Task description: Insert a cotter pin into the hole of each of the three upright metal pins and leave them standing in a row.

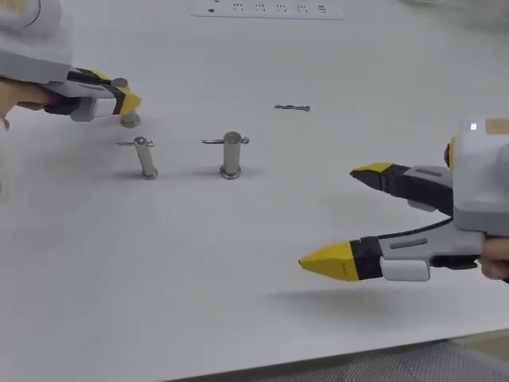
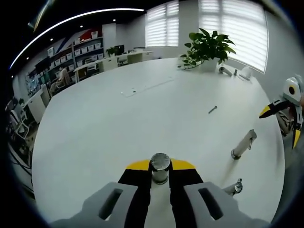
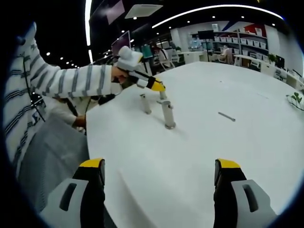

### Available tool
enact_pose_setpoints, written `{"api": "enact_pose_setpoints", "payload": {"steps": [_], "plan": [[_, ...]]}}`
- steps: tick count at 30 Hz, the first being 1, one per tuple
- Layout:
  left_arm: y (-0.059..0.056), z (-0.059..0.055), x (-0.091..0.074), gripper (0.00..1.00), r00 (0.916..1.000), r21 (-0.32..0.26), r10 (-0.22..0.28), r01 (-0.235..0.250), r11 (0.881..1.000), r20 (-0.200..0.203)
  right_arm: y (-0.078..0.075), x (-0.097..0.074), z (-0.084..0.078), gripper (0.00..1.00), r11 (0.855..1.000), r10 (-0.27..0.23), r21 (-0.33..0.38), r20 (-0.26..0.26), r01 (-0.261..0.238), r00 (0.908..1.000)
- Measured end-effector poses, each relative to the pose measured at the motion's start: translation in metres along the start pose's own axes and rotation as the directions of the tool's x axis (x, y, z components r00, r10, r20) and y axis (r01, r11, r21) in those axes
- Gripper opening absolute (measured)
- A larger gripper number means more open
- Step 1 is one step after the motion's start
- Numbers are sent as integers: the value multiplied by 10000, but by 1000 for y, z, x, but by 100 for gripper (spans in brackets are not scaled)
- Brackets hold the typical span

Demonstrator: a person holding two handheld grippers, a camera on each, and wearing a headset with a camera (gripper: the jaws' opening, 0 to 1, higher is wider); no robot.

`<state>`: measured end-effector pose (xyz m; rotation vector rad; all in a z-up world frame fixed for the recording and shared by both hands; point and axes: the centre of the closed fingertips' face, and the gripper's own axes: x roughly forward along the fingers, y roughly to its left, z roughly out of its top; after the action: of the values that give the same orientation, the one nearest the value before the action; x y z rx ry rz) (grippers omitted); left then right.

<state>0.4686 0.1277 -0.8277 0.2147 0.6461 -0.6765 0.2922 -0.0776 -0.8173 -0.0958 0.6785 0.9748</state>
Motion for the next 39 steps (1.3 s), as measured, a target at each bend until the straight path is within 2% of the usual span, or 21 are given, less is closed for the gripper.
{"api": "enact_pose_setpoints", "payload": {"steps": [3,10,15,20,23,25,31,34,37,39], "plan": [[-2,1,-1,12,10000,129,3,-3,9999,32,0,0,0,97,10000,-12,36,23,12,10000],[-5,1,-4,12,10000,-22,83,-83,10000,-6,-1,-1,-1,97,10000,-23,63,57,23,10000],[-6,8,-10,12,9997,-212,-3,8,9998,232,-1,-2,0,97,10000,-31,82,100,30,9999],[-6,20,-22,12,9983,-23,-22,24,10000,584,-1,-2,0,97,9999,-42,138,154,40,9999],[-6,27,-30,11,9980,-92,-10,16,10000,627,0,-2,0,97,9999,-33,154,200,30,9998],[-11,36,-39,11,9973,369,-129,102,9993,725,0,-2,0,97,9999,-25,167,206,22,9998],[-23,60,-62,11,9935,710,-559,490,9963,987,2,0,0,97,9998,14,202,236,-19,9997],[-19,66,-65,11,9917,871,-733,642,9941,1060,3,0,0,96,9997,32,232,276,-38,9996],[-20,69,-69,11,9904,1036,-891,782,9915,1055,4,-1,-1,96,9998,65,199,232,-70,9997],[-24,69,-72,11,9891,1355,-1115,980,9859,962,4,-1,-1,96,9998,81,201,222,-85,9997]]}}
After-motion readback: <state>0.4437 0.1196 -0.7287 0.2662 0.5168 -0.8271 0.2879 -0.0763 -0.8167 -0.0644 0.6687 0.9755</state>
